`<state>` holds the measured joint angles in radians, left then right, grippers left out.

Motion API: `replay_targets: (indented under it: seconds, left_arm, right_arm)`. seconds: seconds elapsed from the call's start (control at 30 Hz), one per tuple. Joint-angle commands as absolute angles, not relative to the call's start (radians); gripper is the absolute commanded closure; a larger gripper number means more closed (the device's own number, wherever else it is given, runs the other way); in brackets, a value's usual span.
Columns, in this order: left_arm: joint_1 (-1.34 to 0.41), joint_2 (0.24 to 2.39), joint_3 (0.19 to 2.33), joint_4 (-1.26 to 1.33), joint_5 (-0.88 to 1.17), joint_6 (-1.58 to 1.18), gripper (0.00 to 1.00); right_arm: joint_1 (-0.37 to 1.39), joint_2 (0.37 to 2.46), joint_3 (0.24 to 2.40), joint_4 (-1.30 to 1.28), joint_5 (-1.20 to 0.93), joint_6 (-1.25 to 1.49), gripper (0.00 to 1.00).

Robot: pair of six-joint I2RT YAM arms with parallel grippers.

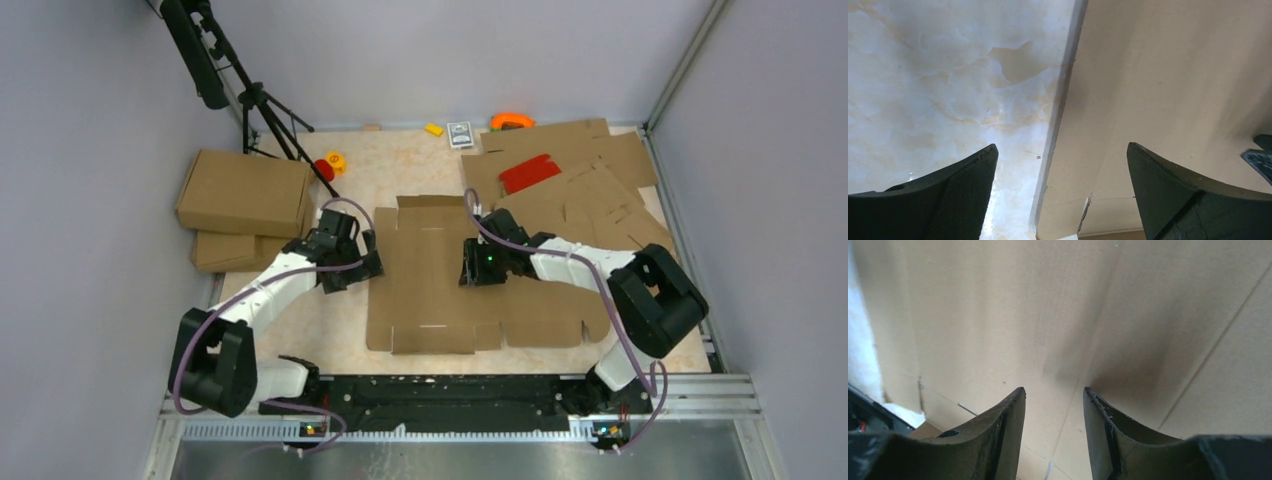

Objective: Fold the paper box

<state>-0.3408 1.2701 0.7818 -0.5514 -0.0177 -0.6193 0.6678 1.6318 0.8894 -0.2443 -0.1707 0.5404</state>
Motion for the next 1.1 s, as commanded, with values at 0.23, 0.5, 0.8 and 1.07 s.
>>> replay_targets:
  seconds: [0.23,0.5,0.8,1.07]
  left_arm:
    - [-0.274,1.364,0.691,-0.364,0.272,-0.652,0.09]
    - [-0.259,1.318,0.66,-0.202,0.555,-0.716,0.38]
    - [-0.261,1.313,0.689,-0.224,0.622,-0.678,0.63]
    - [-0.261,1.316,0.666,-0.156,0.651,-0.712,0.72]
  right_arm:
    - [0.692,1.528,0.813,-0.157,-0.205,0.564,0.54]
    - [0.692,1.534,0.801,-0.134,-0.234,0.58,0.54]
    - [0.701,1.56,0.8,-0.106,-0.272,0.577,0.55]
    - [0.738,1.554,0.813,-0.087,-0.321,0.545,0.49]
